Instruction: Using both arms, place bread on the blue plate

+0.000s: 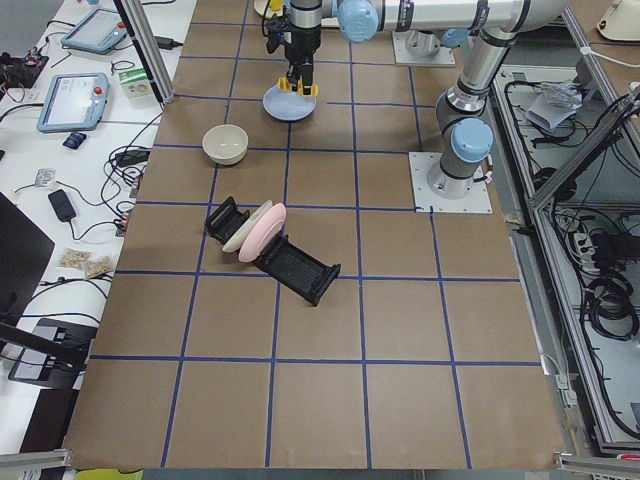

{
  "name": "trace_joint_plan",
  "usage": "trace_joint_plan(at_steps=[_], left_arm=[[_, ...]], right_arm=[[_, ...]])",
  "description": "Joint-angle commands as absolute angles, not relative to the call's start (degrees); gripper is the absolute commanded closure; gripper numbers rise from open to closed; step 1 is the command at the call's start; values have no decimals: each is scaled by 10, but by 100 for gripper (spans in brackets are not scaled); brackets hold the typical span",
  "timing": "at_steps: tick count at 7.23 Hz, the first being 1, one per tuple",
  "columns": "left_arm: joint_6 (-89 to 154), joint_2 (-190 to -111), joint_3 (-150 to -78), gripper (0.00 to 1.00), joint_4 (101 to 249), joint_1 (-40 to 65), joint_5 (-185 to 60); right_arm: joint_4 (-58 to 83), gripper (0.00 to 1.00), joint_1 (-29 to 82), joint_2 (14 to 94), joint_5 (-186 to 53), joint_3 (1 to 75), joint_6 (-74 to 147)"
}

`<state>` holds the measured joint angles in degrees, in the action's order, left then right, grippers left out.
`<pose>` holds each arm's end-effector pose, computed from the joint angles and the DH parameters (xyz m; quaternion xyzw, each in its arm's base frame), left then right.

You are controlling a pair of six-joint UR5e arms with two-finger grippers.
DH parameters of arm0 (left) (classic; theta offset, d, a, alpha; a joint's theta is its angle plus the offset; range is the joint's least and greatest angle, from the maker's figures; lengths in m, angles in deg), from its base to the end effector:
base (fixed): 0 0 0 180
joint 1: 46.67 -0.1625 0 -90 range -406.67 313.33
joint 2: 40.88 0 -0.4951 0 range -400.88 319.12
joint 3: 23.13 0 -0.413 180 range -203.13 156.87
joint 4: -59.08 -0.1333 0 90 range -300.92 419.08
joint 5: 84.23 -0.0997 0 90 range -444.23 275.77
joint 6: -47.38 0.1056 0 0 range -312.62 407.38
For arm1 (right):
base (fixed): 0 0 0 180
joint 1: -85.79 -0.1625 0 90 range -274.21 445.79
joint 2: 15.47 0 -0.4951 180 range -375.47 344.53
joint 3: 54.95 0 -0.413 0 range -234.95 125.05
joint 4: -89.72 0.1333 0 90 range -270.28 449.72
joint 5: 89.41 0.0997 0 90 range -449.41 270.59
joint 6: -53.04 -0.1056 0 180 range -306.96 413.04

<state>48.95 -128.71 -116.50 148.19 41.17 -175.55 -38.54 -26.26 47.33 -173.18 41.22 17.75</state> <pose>-0.1122 -0.4979 0.5425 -0.0051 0.9999 0.0031 0.0114 0.3893 -0.5755 0.2796 0.1127 0.9912 -0.0113 0.0681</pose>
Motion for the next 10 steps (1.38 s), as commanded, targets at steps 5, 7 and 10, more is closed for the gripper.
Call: trace_joint_plan(at_steps=[5,7,10], left_arm=[[566,-1261,-1167,0,1490,422,-1744],[520,-1260,-1157,0,1492,419,-1747],[516,-1289,-1124,0,1509,421,-1746]], right_arm=[[-432,40,-265,432,-1726,400,229],[-428,0,-264,436,-1733,397,239],[-401,0,-259,460,-1736,385,239]])
